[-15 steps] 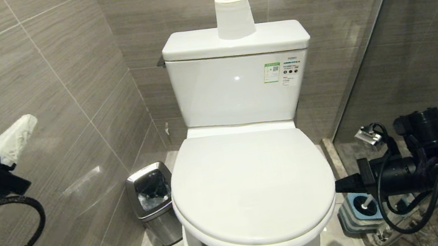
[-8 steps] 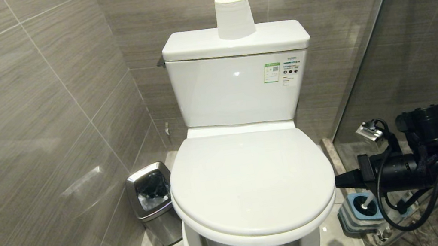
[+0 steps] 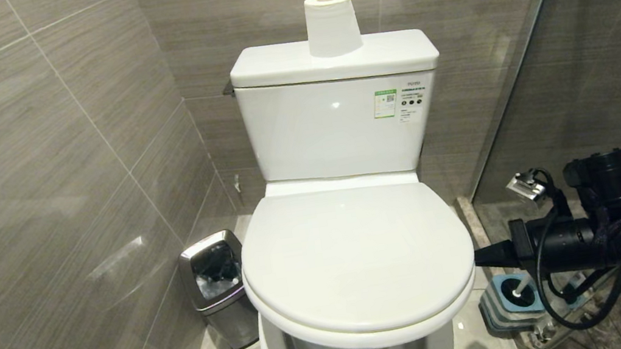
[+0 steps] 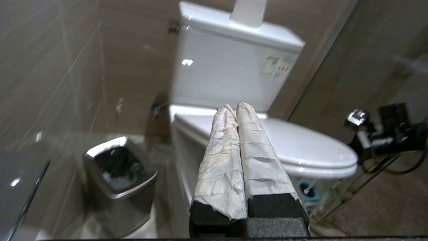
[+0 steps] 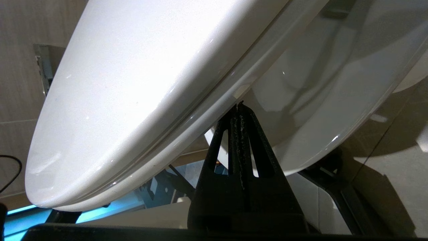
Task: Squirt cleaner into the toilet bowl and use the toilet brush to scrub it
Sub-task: Use the right hand to fully open the toilet lid
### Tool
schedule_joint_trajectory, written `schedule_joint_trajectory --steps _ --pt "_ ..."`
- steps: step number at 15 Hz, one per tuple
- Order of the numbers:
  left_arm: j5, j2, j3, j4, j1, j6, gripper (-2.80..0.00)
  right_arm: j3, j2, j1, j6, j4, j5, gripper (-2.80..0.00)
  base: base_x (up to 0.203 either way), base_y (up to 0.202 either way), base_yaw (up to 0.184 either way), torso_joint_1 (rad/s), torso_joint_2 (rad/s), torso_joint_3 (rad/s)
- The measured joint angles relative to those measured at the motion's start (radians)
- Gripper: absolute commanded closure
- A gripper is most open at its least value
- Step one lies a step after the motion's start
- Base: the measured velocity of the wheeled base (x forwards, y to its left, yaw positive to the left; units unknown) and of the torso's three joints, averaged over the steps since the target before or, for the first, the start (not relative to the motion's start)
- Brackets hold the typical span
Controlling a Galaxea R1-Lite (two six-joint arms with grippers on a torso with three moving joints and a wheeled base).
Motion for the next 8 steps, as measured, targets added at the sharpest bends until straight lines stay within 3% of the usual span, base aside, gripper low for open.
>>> schedule_joint_trajectory --steps 2,5,8 --pt "0.041 -0.065 -0.011 0.137 0.004 0.047 0.0 0.006 -0.005 0.0 0.0 0.0 -0.001 0.0 0.0 0.0 0.0 0.0 0.0 0.0" --pt "0.099 -0.102 0.015 0.192 0.003 0.143 0.0 0.005 -0.011 -0.004 -0.001 0.001 0.0 0.0 0.0 0.0 0.0 0.0 0.0 0.0" --pt "0.121 -0.112 0.068 0.193 0.0 0.161 0.0 0.002 -0.012 -0.013 -0.001 0.0 0.001 0.0 0.0 0.0 0.0 0.0 0.0 0.0"
